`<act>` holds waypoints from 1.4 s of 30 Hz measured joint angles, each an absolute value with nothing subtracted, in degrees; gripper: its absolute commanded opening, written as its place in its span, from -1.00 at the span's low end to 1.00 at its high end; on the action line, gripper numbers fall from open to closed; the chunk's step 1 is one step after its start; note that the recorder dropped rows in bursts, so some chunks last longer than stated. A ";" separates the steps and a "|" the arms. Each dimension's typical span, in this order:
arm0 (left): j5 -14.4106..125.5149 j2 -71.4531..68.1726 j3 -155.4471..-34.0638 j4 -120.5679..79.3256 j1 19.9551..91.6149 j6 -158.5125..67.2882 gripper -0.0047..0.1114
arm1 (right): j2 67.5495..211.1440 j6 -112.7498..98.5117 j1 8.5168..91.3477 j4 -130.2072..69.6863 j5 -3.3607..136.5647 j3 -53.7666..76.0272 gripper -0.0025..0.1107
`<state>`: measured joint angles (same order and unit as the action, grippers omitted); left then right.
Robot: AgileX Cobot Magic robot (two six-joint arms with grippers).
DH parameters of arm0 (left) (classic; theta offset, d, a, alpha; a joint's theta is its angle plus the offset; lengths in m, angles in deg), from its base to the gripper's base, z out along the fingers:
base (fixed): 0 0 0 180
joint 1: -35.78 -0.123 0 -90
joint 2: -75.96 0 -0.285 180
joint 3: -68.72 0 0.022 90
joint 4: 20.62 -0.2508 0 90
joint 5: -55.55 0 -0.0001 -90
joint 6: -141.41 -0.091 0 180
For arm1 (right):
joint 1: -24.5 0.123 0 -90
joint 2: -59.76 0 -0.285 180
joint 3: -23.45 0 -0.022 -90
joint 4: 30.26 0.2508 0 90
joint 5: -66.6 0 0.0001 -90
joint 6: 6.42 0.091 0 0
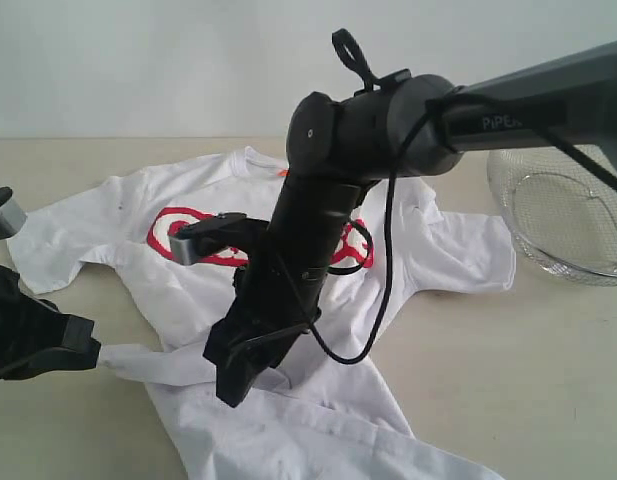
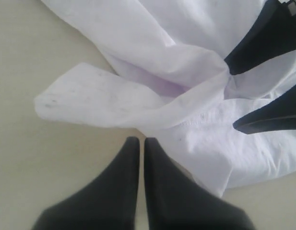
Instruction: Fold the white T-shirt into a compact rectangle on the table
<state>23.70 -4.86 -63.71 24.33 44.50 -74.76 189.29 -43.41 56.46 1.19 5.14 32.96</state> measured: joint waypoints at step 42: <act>24.97 -4.86 -63.71 24.33 44.50 -74.76 -0.84 | 179.14 -45.93 68.61 4.55 -2.60 33.54 -0.96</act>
<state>24.97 -4.86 -63.71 24.33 44.50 -74.76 179.14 -45.93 68.61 4.55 -2.60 33.54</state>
